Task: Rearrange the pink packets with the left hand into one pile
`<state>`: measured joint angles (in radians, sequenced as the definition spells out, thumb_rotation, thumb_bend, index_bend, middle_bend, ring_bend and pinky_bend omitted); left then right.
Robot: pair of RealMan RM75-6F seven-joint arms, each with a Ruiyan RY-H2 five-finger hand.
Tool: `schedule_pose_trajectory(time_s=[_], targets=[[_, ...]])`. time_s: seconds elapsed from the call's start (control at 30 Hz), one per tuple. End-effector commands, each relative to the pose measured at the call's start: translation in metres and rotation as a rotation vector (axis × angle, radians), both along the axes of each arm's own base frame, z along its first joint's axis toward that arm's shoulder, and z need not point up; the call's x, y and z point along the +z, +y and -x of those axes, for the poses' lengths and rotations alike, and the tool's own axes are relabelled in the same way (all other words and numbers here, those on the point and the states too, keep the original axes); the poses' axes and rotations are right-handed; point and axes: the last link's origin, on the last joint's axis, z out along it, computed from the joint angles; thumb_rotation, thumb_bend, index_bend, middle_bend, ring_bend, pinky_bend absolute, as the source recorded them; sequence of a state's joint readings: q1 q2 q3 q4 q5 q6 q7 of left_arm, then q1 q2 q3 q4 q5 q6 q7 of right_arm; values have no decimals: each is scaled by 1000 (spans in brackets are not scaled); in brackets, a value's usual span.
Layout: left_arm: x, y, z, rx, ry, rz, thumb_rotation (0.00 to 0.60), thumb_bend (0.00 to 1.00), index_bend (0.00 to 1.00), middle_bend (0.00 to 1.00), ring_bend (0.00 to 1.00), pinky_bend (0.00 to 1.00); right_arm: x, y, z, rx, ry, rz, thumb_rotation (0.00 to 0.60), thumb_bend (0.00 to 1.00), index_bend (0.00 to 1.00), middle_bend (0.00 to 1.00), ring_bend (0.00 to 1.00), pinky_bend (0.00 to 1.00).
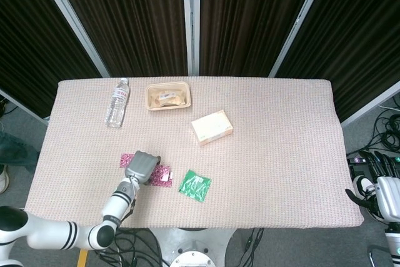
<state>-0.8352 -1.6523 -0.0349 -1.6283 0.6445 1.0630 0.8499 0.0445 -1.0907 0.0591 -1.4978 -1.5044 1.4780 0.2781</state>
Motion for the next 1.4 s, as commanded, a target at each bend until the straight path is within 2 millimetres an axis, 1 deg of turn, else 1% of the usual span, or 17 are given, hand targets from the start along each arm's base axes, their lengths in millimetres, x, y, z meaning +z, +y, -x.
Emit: schedule_pose_trajectory(time_s=[0.03, 0.13, 0.37, 0.73, 1.4], targets=[[-6, -6, -5, 1, 6, 17, 600, 260, 434, 883, 833, 941, 0, 0, 1, -2, 0, 1, 600, 88, 100, 124, 0, 0], [-10, -9, -10, -4, 13, 28, 600, 260, 430, 882, 833, 941, 1, 1, 2, -6, -1, 3, 600, 86, 98, 124, 0, 0], [-14, -10, -16, 27, 13, 26, 600, 260, 427, 881, 833, 941, 2, 1, 4, -9, -2, 3, 600, 87, 99, 124, 0, 0], [-15, -11, -11, 55, 28, 22, 600, 260, 416, 879, 832, 941, 1, 1, 5, -11, -5, 2, 600, 88, 99, 124, 0, 0], [-16, -9, -10, 81, 43, 33, 600, 255, 382, 877, 832, 941, 2, 2, 6, -12, -4, 1, 600, 86, 98, 125, 0, 0]])
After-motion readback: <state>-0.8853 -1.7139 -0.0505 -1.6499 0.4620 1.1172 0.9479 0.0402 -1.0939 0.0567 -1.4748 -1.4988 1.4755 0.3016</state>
